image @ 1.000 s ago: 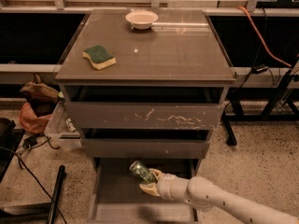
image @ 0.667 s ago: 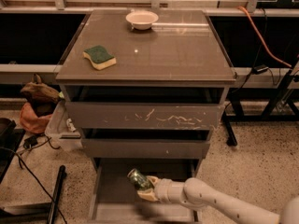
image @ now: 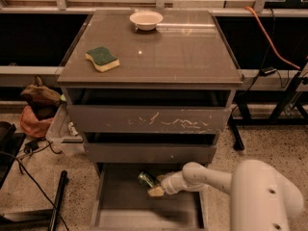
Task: Place green can into bottom drawer
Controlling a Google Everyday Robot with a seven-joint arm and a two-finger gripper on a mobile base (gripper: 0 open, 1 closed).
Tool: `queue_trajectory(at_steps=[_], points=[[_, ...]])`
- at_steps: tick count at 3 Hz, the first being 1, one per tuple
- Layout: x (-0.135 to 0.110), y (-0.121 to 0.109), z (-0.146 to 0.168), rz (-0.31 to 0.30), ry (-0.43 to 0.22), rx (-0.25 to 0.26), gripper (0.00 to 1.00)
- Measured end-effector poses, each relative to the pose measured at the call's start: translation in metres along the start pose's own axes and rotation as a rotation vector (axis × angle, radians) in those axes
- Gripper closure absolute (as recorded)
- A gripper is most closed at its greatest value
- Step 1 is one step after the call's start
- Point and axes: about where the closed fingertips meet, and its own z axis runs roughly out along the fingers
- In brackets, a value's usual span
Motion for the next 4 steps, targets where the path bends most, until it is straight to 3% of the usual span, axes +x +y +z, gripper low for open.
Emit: queue_trajectory(at_steps=[1,2,3,4], points=[[0.032,-0.014,0.018,0.07,0.151,-0.042,1.0],[0.054,-0.013,0.027,0.124,0.224,-0.08,1.0],[0.073,-0.006,0.034,0.18,0.235,-0.117,1.0],[0.073,-0.006,0.035,0.182,0.235,-0.119,1.0]])
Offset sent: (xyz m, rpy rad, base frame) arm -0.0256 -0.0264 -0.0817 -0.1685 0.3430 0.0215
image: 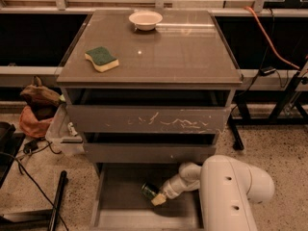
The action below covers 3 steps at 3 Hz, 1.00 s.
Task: Place green can into bottom drawer
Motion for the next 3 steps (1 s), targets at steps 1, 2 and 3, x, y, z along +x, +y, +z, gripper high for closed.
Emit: queue_trajectory(at_steps=[1,2,3], points=[[0.0,0.0,0.0,0.0,0.0,0.0,0.82],[0.0,0.0,0.0,0.0,0.0,0.0,0.59],[0.0,0.0001,0.0001,0.0,0.0,0.0,0.35]])
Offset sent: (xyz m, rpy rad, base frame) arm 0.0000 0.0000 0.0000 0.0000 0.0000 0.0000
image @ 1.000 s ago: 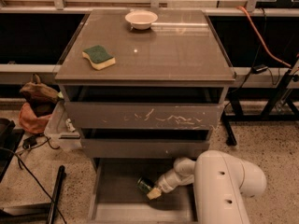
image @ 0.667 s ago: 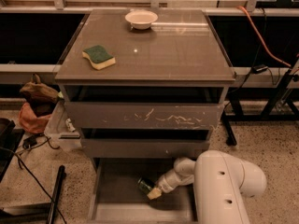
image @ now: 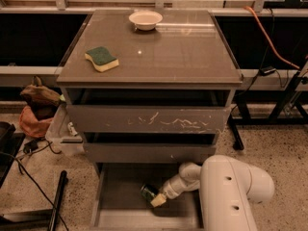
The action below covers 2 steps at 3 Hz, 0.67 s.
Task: Place green can into bottom drawer
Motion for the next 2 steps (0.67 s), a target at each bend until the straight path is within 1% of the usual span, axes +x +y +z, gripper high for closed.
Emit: queue_trajectory(at_steps=[1,2], points=[[0.0,0.0,0.0,0.0,0.0,0.0,0.12],[0.0,0.0,0.0,0.0,0.0,0.0,0.0]])
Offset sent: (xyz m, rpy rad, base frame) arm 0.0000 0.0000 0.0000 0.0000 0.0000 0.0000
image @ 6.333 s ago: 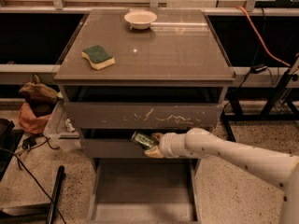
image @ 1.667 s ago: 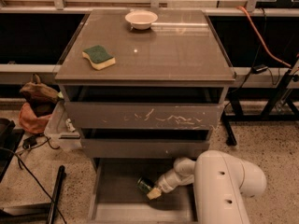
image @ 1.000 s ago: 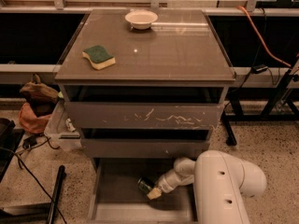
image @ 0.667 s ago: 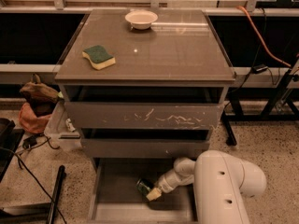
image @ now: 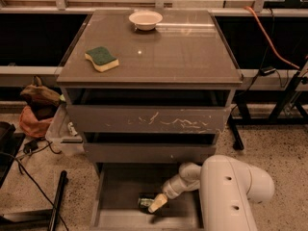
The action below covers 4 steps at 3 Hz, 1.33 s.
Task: Place green can into bottom drawer
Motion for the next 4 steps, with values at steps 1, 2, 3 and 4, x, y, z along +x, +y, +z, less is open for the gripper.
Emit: queue_trajectory(at_steps=[1,2,3,4], points=[[0.0,0.0,0.0,0.0,0.0,0.0,0.0],[0.004,0.003,-0.006,0.012,-0.012,0.014,0.0],[-0.002,-0.002,-0.06,0.043,-0.082,0.126,0.0],[-0.003,-0.009,-0.161,0.09,-0.181,0.329,0.0]])
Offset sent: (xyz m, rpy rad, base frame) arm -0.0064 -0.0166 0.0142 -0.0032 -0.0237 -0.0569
